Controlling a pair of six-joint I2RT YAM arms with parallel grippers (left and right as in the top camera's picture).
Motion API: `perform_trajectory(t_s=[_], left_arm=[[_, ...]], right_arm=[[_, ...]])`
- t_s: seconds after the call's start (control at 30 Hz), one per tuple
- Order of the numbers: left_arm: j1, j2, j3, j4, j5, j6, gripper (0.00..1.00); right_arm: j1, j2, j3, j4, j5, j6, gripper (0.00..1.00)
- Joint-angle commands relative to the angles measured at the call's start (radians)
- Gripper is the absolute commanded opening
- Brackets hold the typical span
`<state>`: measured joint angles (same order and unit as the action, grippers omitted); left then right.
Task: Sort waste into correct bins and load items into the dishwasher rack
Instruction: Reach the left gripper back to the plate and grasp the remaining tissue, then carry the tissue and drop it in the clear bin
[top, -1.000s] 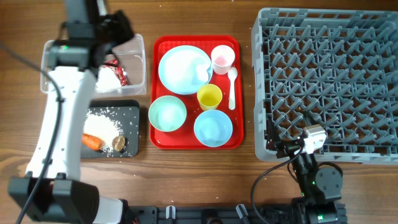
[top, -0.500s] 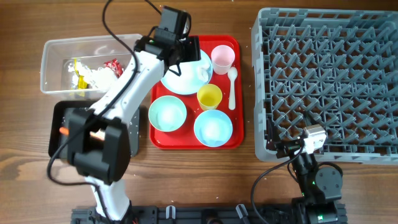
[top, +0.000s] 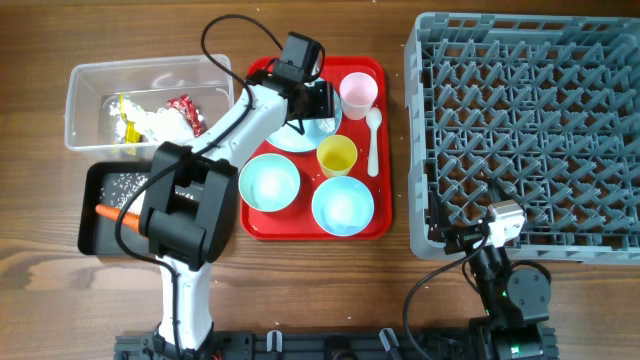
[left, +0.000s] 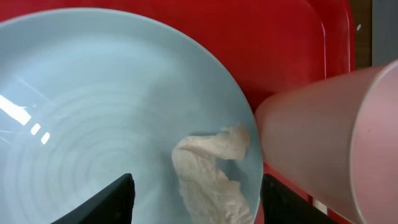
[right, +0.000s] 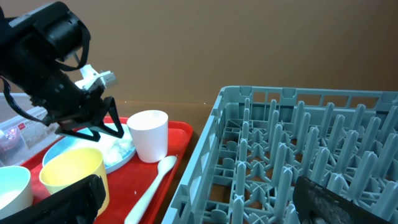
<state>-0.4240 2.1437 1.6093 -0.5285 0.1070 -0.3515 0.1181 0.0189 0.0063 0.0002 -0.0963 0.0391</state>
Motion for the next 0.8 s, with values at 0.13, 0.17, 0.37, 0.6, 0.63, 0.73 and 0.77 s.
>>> perform_trajectory(t_s=[0.13,0.17,0.37,0.6,0.63,0.73,0.77], left_arm=[[-0.018,0.064,-0.002,0.019,0.012,-0.05,0.6],[-0.018,0.066,-0.002,0.019,0.012,-0.05,0.54],[-0.017,0.066,-0.002,0.02,0.01,-0.049,0.26],[0.002,-0.034,0.008,0.018,-0.056,-0.046,0.06],[0.008,-0.059,0.008,0.016,-0.074,-0.046,0.04],[0.058,-0.169,0.008,-0.03,-0.116,-0.045,0.04],[0.077,-0.194,0.008,-0.047,-0.116,-0.045,0.04]], right_arm=[[0.0,-0.001,-0.001,0.005,0.01,-0.013,1.0],[0.0,-0.001,-0.001,0.005,0.01,-0.013,1.0],[0.0,-0.001,-0.001,0.005,0.01,-0.013,1.0],[0.0,-0.001,-0.001,0.005,0.01,-0.013,0.99],[0.0,-0.001,-0.001,0.005,0.01,-0.013,1.0],[0.0,-0.001,-0.001,0.005,0.01,-0.013,1.0],[0.0,-0.001,-0.001,0.005,0.01,-0.013,1.0]])
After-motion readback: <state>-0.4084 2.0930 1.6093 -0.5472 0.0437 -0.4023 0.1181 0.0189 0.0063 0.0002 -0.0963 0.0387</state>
